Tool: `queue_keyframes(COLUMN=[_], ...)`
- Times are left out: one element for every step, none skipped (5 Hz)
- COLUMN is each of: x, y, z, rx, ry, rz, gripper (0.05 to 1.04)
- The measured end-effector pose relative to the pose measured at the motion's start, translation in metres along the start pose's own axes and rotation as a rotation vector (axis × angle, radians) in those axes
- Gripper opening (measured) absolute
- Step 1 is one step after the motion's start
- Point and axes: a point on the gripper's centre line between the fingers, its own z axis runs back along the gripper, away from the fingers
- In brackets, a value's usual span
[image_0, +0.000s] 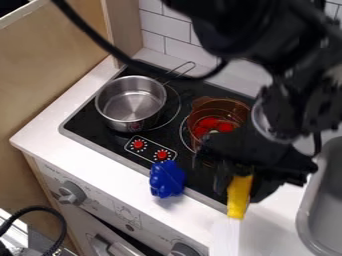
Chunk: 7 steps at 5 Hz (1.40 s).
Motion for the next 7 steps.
queue_keyframes(x=[-0.003, -0.002, 0.007, 0.013, 0.016, 0.019, 0.023], y=[-0.009, -0.009, -0.006, -0.002, 0.004, 0.01, 0.019], z=[-0.018, -0.035, -0.049, -0.051, -0.05, -0.04, -0.027], rx=[-0.006, -0.007, -0.01, -0.01, 0.0, -0.005, 0.001], ry=[-0.036, -0.074, -0.114, -0.126, -0.116, -0.109, -0.082], rz=[0.021, 0.007, -0.024, -0.031, -0.048, -0.057, -0.069], gripper=[0.482, 0.482, 0.482, 0.545, 0.843, 1.004, 0.999])
